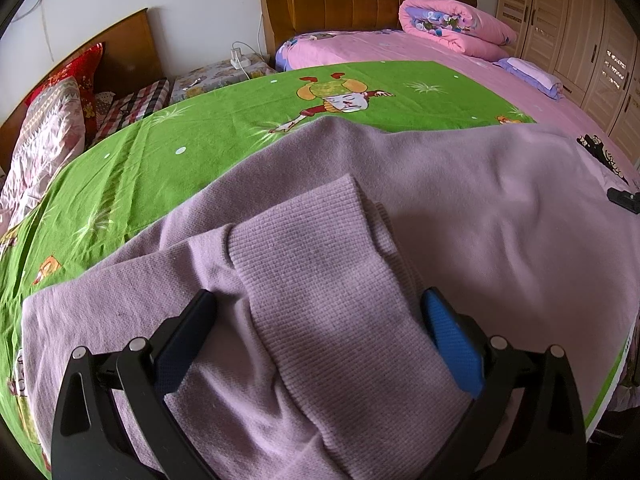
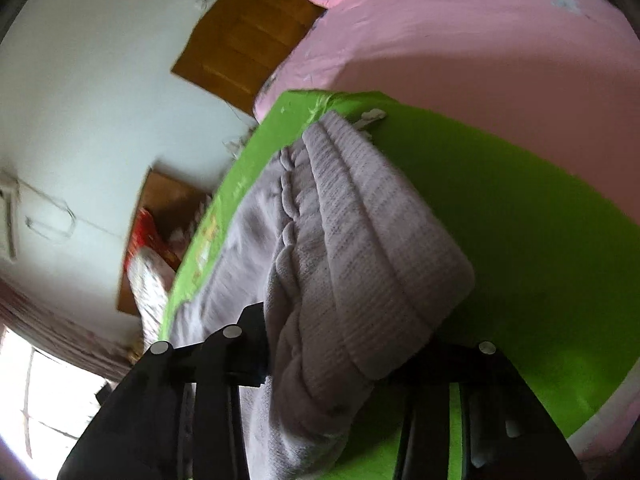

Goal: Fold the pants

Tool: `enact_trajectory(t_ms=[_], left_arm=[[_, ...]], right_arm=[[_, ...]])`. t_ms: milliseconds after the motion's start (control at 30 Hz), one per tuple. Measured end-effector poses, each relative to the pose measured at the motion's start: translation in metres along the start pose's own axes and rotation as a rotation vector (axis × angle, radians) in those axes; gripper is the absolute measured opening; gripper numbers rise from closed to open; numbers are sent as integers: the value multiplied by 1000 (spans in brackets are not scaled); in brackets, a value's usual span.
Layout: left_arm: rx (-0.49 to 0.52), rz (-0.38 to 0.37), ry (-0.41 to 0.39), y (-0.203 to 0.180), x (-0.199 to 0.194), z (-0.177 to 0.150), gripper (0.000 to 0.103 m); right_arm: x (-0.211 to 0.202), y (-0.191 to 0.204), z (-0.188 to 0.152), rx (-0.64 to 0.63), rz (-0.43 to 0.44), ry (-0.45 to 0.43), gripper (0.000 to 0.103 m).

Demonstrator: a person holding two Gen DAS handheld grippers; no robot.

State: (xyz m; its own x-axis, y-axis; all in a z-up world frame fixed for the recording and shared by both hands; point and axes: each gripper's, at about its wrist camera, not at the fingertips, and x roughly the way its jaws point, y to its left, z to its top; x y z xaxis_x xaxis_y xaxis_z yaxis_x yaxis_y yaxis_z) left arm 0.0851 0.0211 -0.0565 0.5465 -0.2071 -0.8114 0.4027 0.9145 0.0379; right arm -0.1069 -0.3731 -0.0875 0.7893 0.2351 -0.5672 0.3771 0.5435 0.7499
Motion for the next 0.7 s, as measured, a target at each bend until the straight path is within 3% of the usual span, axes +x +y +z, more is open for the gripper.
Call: enact_trajectory(t_ms=[100, 200, 367, 500, 567, 700], left_arm=[[-40, -11, 20, 3, -7, 4, 101], [-114, -108, -33, 13, -37, 8, 101], [-159, 59, -26, 53, -63, -22, 101], [-280, 66, 38, 100, -50, -62, 101], [-186, 81, -34, 94, -50, -72, 102], [-199, 100, -29, 94, -49, -68, 102]], right_arm=[[-2, 1, -1, 5, -6, -12, 39], [-2, 0, -2, 5, -18, -27, 39], [0, 4, -4, -1, -39, -45, 39], [1, 7, -5, 9, -37, -50, 39], [2, 5, -4, 31, -32, -56, 39], [0, 7, -4, 81, -20, -79, 38]])
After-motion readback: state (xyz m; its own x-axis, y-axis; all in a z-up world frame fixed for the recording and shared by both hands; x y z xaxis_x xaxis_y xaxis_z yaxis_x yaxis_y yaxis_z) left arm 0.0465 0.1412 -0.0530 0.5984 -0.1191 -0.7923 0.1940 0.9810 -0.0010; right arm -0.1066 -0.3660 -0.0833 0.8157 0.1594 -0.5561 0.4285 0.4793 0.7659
